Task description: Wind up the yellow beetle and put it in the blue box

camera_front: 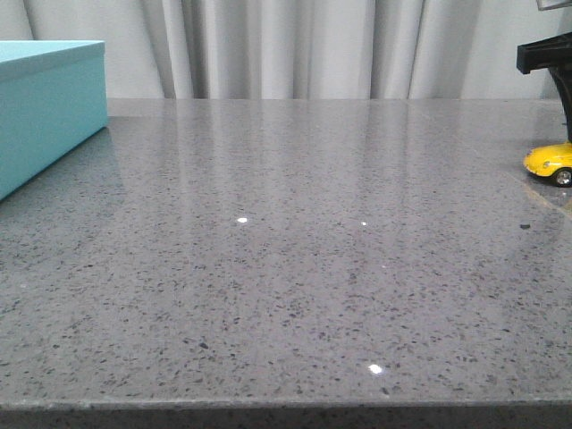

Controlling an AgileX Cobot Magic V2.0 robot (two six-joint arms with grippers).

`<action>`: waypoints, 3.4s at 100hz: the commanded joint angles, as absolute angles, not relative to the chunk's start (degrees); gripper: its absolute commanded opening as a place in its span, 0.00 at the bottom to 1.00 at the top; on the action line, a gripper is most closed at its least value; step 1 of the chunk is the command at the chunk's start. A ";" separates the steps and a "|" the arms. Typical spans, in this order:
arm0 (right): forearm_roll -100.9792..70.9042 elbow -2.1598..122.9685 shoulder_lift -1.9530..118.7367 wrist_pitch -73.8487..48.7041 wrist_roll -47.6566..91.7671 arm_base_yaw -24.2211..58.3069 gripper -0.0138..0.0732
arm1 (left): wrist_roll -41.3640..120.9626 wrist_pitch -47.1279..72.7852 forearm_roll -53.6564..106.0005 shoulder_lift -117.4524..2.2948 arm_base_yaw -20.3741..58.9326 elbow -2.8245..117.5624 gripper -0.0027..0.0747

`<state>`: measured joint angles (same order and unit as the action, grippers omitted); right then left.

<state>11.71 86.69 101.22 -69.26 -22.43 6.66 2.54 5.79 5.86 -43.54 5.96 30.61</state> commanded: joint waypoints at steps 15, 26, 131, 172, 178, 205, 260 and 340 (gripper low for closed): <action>12.66 90.24 93.00 -68.36 -21.73 6.47 0.73 | 2.12 1.83 6.41 -43.38 6.49 32.69 0.54; 9.65 90.62 89.62 -65.71 -20.53 6.47 0.73 | 2.12 1.83 6.41 -43.38 6.49 32.58 0.54; 5.66 90.40 85.53 -60.06 -18.67 9.94 0.73 | 2.80 1.67 6.57 -43.38 6.49 33.54 0.54; 4.99 90.40 85.53 -60.05 -18.67 9.94 0.73 | 11.93 20.49 4.60 -52.11 9.70 50.71 0.54; 4.82 90.40 85.53 -60.05 -18.67 9.94 0.73 | 13.99 22.25 4.60 -55.12 11.08 53.70 0.55; 4.82 90.40 85.32 -59.94 -18.67 9.94 0.73 | 30.20 33.12 4.60 -69.10 16.96 68.19 0.63; 4.82 90.40 85.15 -59.76 -18.40 9.94 0.73 | 55.37 47.55 4.40 -93.12 21.16 83.41 0.63; 4.82 90.40 85.15 -59.77 -17.99 9.94 0.73 | 55.11 48.81 4.64 -98.07 21.16 83.41 0.35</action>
